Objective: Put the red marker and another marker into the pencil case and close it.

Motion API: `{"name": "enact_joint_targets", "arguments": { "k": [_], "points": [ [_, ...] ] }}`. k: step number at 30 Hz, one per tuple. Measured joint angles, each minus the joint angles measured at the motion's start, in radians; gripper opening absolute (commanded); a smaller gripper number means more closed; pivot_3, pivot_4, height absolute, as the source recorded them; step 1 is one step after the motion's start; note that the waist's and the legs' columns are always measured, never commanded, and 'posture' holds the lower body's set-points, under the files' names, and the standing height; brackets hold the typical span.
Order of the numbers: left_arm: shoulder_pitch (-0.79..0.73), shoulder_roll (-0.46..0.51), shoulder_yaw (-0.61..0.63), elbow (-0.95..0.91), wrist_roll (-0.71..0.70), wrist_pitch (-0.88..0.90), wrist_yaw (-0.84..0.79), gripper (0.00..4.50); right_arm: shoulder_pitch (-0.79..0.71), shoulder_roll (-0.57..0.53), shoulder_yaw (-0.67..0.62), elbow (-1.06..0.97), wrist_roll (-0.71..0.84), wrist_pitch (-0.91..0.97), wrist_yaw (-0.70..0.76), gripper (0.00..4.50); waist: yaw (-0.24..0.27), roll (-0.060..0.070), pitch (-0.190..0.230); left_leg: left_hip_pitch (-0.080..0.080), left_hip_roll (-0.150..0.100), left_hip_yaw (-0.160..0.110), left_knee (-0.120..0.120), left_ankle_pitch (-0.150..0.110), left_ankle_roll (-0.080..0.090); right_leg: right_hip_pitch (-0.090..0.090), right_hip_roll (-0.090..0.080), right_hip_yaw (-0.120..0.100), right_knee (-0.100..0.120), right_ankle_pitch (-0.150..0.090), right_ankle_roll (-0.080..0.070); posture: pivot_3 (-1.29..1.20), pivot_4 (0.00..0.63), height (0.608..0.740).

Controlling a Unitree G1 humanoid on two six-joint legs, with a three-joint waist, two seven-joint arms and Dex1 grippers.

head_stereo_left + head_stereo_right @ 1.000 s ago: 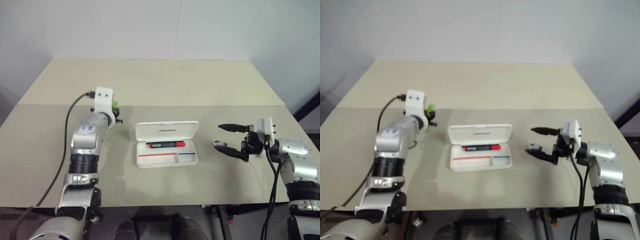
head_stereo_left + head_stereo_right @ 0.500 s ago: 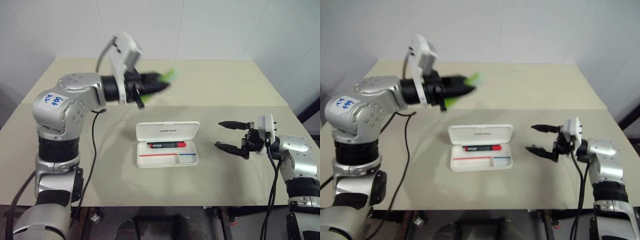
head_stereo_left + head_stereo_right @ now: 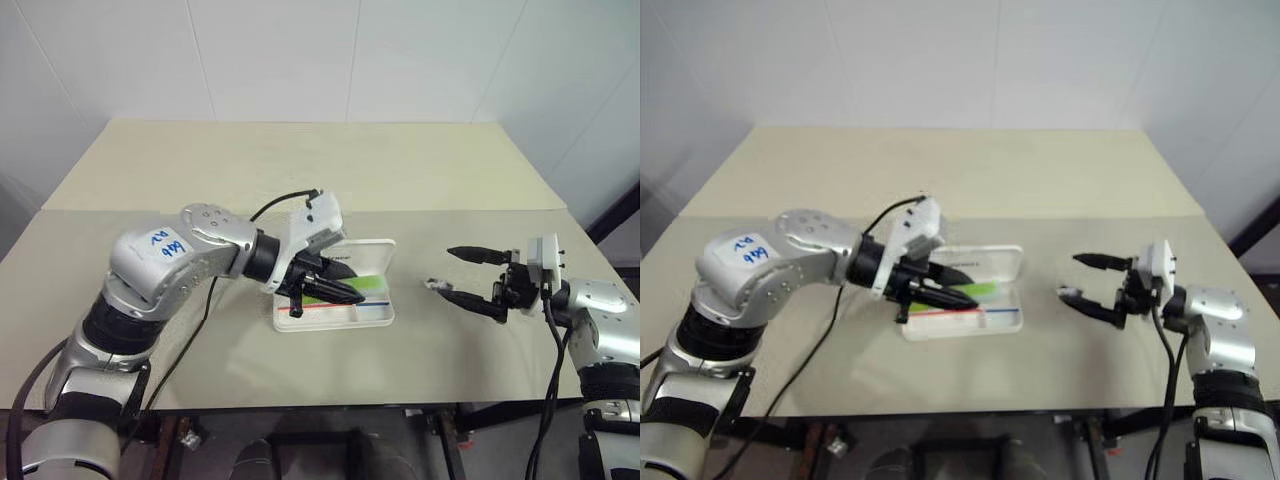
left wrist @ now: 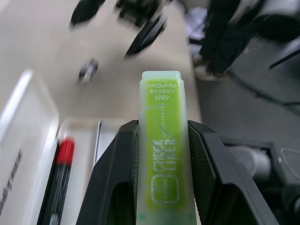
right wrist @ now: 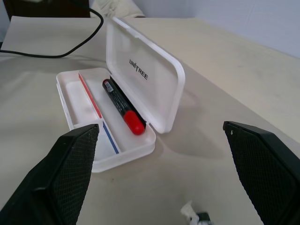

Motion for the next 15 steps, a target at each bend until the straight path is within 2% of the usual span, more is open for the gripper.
{"name": "enact_joint_targets", "arguments": {
  "k": [10,15],
  "points": [
    [0.019,0.004,-0.183,0.119,0.225,-0.149,0.006,1.08,-0.006,-0.008,-0.013,0.019,0.040,-0.051,0.051,4.50,-0.010,0.000,0.000,0.002,-0.003,0.000,-0.002,-0.001,0.002,-0.001,0.000,0.006,0.001,0.000,0.001,0.00,0.150,0.740],
    [0.020,-0.007,-0.200,0.182,0.290,-0.167,0.008,1.08,-0.021,-0.036,0.030,0.052,0.062,-0.080,0.056,4.50,-0.009,0.000,0.000,0.002,-0.004,0.000,-0.001,-0.001,0.003,-0.001,0.000,0.007,0.001,0.001,0.001,0.00,0.150,0.740]
  ]
}}
